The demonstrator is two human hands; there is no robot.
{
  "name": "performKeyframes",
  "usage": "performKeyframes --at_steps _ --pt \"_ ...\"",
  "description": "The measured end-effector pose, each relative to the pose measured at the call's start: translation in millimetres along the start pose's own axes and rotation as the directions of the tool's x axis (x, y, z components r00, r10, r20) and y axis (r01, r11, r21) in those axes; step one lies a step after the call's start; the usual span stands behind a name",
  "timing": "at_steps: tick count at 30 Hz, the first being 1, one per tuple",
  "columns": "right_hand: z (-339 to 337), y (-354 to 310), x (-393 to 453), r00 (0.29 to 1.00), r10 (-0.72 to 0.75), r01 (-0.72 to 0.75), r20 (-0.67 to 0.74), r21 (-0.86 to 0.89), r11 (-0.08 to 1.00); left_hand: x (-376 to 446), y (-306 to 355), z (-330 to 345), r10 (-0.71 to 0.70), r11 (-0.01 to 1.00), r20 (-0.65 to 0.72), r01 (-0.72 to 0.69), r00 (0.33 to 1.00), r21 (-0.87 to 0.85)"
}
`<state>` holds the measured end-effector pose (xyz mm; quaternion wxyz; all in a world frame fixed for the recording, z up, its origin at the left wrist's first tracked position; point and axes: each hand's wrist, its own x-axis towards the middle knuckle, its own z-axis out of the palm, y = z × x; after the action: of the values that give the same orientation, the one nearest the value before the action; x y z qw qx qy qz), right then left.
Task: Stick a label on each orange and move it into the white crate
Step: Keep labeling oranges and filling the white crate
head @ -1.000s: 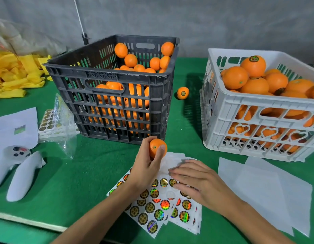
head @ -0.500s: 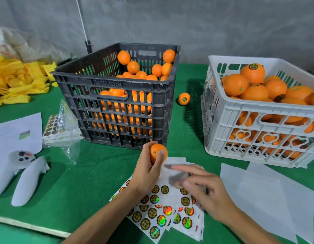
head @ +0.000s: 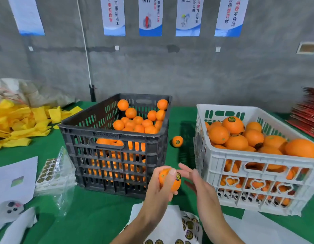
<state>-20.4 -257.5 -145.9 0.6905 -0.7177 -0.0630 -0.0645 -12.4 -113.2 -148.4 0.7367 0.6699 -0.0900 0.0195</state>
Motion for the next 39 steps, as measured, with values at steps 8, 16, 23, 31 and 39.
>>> performKeyframes --at_steps 8,16,23,31,39 --pt "-11.1 -53.0 13.0 0.985 -0.170 0.171 -0.025 0.049 0.984 19.6 45.5 27.4 0.086 0.986 -0.106 -0.100 0.991 -0.137" --pt "-37.8 -110.4 50.0 0.874 -0.486 0.430 0.025 -0.507 0.747 81.7 116.8 66.6 -0.074 0.864 0.039 0.083 0.997 -0.497" --pt "-95.9 -141.7 111.2 0.757 -0.632 0.192 -0.165 -0.869 0.456 141.5 160.4 121.3 -0.085 0.988 0.187 0.108 0.979 -0.114" --pt "-105.4 -140.2 169.9 0.799 -0.599 0.223 -0.061 -0.894 0.388 181.1 152.5 51.7 0.219 0.833 0.139 -0.259 0.966 0.488" --pt "31.5 -146.7 224.2 0.900 -0.417 0.392 0.130 -0.660 0.641 224.7 144.4 -96.5 -0.093 0.306 0.017 0.012 0.996 0.952"
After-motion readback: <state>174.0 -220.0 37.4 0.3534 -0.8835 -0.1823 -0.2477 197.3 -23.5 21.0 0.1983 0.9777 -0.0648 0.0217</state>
